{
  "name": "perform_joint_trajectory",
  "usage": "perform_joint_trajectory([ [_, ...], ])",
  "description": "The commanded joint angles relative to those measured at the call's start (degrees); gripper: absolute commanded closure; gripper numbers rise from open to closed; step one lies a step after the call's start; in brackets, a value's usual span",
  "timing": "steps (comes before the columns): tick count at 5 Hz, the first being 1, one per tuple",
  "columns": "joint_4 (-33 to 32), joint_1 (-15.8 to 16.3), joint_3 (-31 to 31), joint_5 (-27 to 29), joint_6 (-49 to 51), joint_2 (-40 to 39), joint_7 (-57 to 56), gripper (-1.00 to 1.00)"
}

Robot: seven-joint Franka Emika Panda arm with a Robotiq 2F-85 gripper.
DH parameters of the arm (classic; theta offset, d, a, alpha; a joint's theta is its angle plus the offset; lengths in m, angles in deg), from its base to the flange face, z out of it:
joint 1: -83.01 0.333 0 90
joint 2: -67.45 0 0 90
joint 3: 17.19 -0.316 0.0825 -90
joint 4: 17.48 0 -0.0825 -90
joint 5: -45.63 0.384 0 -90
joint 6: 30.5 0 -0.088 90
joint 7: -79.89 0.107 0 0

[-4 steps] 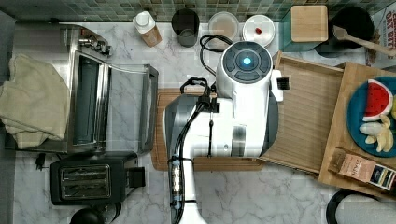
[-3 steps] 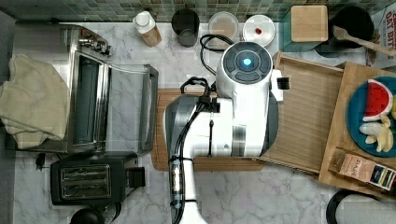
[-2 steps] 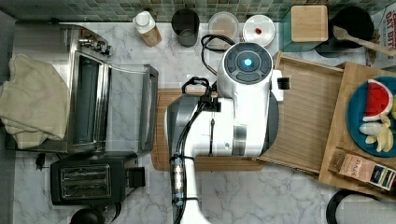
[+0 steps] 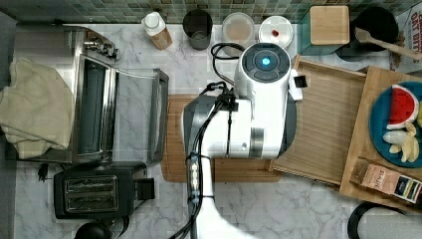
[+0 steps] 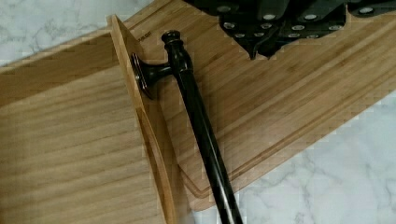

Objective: Close the drawer.

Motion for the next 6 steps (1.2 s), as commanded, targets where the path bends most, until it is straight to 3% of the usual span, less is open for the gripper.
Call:
perform_joint_trajectory([
  [1, 1.1, 0.3, 0.4, -3.4, -13.6, -5.6, -0.7, 1.00],
  [3, 2.4, 0.3, 1.5, -4.7, -16.9, -9.6, 0.7, 1.00],
  [4, 1.9, 1.3, 2.0, -8.1, -19.2, -11.1, 1.8, 1.00],
  [5, -0.1, 2.9, 2.4, -15.0, -22.7, -11.2, 4.4, 1.00],
  [6, 2.5, 1.6, 1.0, -13.6, -19.5, -13.8, 2.5, 1.00],
])
